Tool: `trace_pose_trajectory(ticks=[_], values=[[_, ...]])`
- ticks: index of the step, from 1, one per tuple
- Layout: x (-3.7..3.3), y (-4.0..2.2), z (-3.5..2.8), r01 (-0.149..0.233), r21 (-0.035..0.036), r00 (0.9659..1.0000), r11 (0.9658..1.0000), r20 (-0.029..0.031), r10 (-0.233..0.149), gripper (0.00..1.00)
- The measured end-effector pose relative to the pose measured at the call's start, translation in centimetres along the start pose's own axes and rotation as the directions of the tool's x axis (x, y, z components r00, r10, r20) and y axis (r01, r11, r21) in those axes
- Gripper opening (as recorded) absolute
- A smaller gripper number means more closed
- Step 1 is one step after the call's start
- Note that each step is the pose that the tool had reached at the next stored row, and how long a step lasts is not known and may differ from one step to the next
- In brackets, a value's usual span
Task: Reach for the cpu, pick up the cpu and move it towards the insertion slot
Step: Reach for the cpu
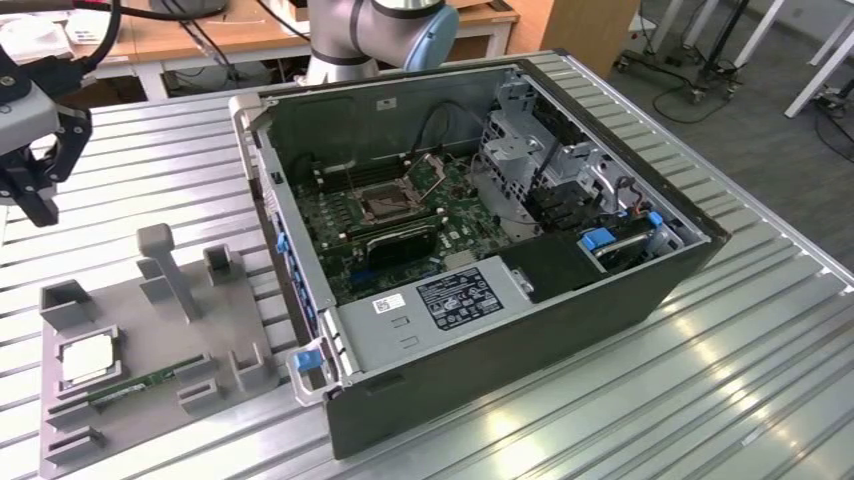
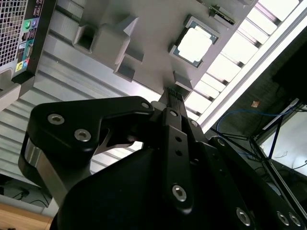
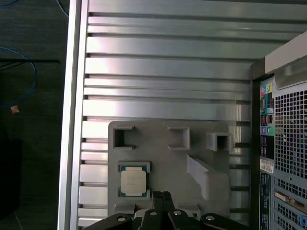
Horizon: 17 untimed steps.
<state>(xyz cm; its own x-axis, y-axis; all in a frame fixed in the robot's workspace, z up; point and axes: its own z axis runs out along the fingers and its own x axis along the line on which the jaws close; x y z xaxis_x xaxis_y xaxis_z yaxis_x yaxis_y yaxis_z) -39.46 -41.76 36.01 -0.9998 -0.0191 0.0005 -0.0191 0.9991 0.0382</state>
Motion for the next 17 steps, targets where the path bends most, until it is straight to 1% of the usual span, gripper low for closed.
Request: trace_pose_trajectory(ticks=[6,17], values=[[0.00,-0.02,0.44,0.000,0.0000,1.0000,1.0000,0.0000,0.000,0.11],[0.00,-0.04,0.99,0.000,0.0000,1.0000,1.0000,0.0000,0.000,0.11]])
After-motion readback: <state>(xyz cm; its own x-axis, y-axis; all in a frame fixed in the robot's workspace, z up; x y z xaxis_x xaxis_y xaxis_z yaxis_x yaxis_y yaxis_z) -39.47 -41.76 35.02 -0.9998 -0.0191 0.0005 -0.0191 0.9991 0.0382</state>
